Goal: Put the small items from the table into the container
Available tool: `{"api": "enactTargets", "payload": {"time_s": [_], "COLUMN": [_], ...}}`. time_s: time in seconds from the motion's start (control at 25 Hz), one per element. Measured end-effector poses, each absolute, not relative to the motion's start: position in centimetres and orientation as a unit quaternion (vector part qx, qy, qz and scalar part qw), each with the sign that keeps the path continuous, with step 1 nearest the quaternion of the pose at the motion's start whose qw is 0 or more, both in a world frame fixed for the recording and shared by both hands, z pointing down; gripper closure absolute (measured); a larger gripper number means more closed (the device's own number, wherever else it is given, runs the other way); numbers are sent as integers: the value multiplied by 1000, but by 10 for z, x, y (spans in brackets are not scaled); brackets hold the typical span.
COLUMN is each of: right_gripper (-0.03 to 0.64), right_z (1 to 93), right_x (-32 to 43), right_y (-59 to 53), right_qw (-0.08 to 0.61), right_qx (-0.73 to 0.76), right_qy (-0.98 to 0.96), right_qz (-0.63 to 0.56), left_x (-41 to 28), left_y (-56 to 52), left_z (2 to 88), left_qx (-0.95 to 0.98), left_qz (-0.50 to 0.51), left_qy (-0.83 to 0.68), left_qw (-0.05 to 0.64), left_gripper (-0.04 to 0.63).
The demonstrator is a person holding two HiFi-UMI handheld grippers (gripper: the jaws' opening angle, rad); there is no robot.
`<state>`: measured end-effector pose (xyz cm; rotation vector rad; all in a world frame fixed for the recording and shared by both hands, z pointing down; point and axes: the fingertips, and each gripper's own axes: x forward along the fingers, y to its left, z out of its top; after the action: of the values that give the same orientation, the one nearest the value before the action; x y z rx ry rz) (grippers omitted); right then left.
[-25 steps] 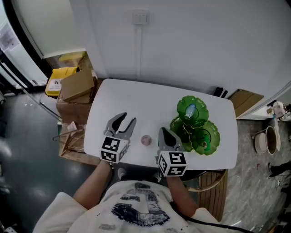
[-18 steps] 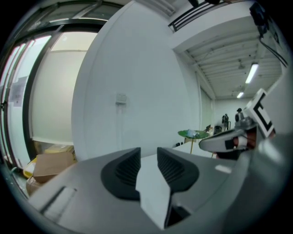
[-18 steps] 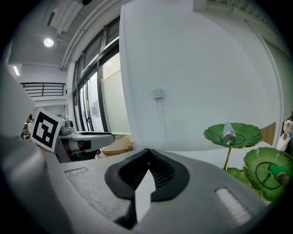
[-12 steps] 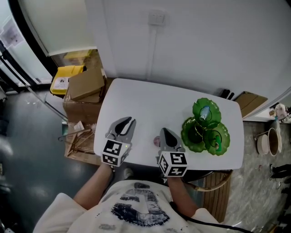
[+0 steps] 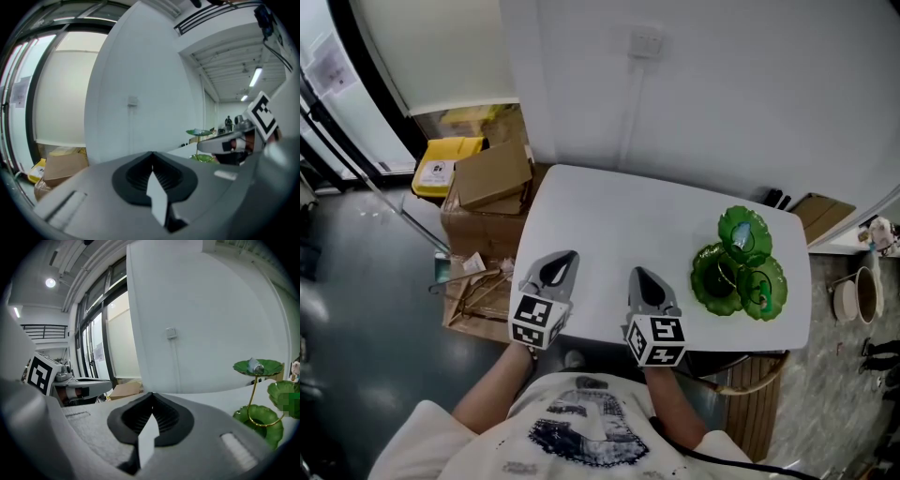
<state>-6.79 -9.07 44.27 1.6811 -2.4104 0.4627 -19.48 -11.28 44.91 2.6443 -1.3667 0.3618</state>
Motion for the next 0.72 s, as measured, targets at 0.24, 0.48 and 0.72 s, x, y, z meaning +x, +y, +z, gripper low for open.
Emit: {"api": "enactTargets", "payload": {"time_s": [0.24,0.48,0.72], "right_gripper": [617,617,617], "right_z": [444,447,448], "right_x": [-77,-81,-83], "right_y": [-90,-89,-88], "right_qw": [94,101,104], "right_qx": [564,564,565], "right_qy": [-806,-805,-804], "right_qz": [152,151,152], "left_x": [-200,-204,-209], "left_y": [-111,-109,-110], "left_z": [454,456,456], "left_qx": [885,887,885], "left_qz": [119,115,107], "left_qy": [-444,-439,-446], "left_qw": [76,82,85], "left_gripper": [604,606,604]}}
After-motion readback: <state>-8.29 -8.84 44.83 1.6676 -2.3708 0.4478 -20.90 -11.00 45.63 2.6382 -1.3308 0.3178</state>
